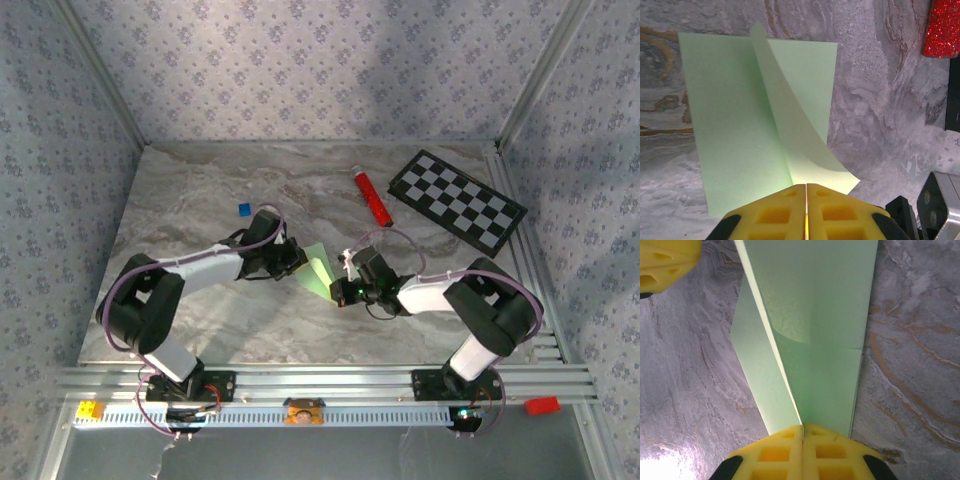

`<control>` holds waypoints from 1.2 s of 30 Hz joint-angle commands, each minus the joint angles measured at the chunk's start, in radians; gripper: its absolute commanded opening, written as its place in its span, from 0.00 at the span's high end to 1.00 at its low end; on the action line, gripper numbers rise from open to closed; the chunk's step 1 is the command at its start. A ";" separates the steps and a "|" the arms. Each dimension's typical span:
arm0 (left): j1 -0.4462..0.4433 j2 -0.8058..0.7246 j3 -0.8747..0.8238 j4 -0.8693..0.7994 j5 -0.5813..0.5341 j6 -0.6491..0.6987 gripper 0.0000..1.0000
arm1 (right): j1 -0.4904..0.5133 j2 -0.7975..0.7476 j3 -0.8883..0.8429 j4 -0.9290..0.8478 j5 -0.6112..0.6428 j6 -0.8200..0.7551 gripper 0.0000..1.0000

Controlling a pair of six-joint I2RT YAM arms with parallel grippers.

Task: Fold a paper plane with a square sheet of paper (pick it up from the middle)
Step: Fourth fold the wing at the center of the table.

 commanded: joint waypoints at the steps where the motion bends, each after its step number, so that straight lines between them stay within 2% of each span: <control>1: -0.008 0.027 0.032 0.059 0.050 -0.001 0.93 | -0.012 0.023 0.015 -0.031 -0.049 0.049 1.00; 6: -0.025 0.075 0.050 0.091 0.085 -0.010 0.95 | -0.031 0.029 -0.011 0.010 -0.053 0.083 1.00; 19: -0.051 0.156 0.105 0.087 0.091 -0.006 0.96 | -0.040 0.028 -0.054 0.059 -0.038 0.158 1.00; 22: -0.052 0.134 0.096 0.082 0.068 0.003 0.96 | -0.040 0.026 -0.055 0.057 -0.032 0.160 1.00; 28: -0.038 0.029 0.037 0.004 -0.066 0.036 0.95 | -0.042 0.023 -0.050 0.052 -0.033 0.158 1.00; 36: -0.015 0.099 0.064 -0.059 -0.034 0.042 0.98 | -0.040 0.038 -0.037 0.049 -0.044 0.160 1.00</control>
